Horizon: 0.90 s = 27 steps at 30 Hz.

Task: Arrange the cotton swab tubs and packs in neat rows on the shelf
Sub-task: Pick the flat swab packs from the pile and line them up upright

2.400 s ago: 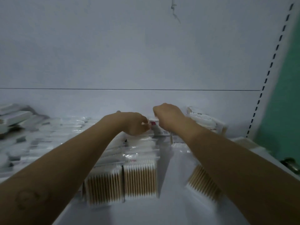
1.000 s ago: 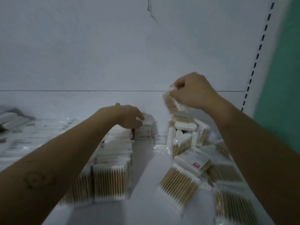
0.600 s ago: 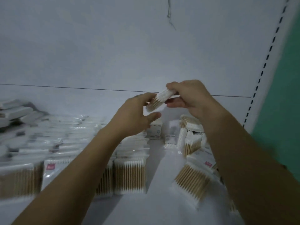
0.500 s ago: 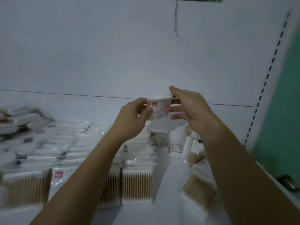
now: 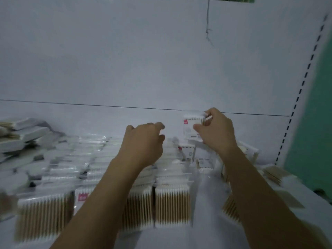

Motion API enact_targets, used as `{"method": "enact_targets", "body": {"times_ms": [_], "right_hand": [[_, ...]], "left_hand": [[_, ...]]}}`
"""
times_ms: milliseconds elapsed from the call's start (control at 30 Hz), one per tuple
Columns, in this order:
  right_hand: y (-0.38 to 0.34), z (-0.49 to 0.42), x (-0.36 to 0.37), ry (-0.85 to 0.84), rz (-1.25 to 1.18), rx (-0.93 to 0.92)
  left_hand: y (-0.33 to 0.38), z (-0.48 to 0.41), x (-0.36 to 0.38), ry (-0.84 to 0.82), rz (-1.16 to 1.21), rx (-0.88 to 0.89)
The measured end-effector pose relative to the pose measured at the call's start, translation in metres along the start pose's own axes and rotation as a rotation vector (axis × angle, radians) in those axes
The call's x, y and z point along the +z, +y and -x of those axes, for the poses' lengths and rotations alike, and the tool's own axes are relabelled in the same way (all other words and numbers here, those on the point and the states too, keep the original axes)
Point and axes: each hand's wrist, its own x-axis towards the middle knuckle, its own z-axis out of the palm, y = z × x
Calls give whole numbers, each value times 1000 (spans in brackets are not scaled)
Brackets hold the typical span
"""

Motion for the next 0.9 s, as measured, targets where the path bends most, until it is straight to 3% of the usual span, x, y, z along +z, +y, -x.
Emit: {"method": "enact_targets", "body": {"times_ms": [133, 300, 467, 767, 900], "right_hand": [[15, -5, 10, -86, 306, -35], [30, 1, 30, -271, 479, -32], [38, 0, 49, -339, 415, 1], [40, -10, 57, -289, 653, -99], [38, -12, 50, -373, 643, -119]], "left_hand": [[-2, 3, -9, 104, -115, 70], [10, 20, 1, -11, -113, 116], [18, 23, 8, -58, -136, 181], [14, 24, 6, -85, -115, 180], [15, 25, 6, -71, -118, 195]]}}
